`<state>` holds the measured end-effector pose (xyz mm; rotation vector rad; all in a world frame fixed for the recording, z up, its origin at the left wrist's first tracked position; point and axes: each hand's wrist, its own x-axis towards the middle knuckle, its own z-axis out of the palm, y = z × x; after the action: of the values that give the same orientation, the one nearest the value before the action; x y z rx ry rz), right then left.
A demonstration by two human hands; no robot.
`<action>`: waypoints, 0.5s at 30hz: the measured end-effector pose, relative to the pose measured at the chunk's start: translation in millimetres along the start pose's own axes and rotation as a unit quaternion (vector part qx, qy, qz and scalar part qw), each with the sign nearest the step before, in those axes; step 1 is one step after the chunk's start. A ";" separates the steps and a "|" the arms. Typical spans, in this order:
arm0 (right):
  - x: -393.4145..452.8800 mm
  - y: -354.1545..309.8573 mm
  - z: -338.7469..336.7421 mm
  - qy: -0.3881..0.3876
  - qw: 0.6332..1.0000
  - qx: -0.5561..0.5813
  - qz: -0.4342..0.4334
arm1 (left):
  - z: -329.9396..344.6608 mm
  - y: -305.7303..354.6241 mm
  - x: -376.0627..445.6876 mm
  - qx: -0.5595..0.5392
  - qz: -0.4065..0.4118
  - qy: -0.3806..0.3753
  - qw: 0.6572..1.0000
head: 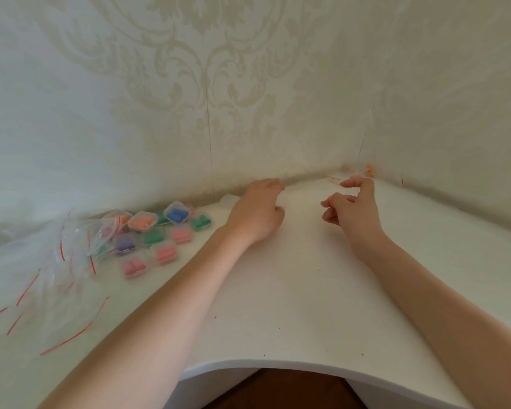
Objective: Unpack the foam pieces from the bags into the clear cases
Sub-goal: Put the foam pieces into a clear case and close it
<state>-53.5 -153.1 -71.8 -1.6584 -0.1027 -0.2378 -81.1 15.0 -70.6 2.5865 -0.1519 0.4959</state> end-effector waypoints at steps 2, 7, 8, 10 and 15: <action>2.1 0.1 -0.4 -0.005 0.999 -0.036 -0.008 | -1.7 -2.9 -5.9 0.092 -0.010 -0.080 0.993; 1.8 2.4 4.4 -0.047 0.996 -0.082 -0.001 | -0.5 -6.7 -7.1 0.075 -0.031 -0.041 0.996; 1.2 1.3 5.6 -0.054 0.996 -0.074 0.015 | 0.1 -7.3 -6.5 0.053 -0.027 -0.018 0.998; 0.0 -3.0 6.7 -0.070 0.995 -0.050 0.044 | 0.8 -4.9 -6.3 -0.006 -0.014 0.035 0.999; -3.3 -9.6 5.8 -0.097 0.988 -0.113 0.044 | 7.8 7.9 -8.1 -0.041 0.094 0.095 0.990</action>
<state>-58.1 -146.1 -63.7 -1.9054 -0.1539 -0.0196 -87.7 4.5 -76.3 2.4414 -0.3446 0.7854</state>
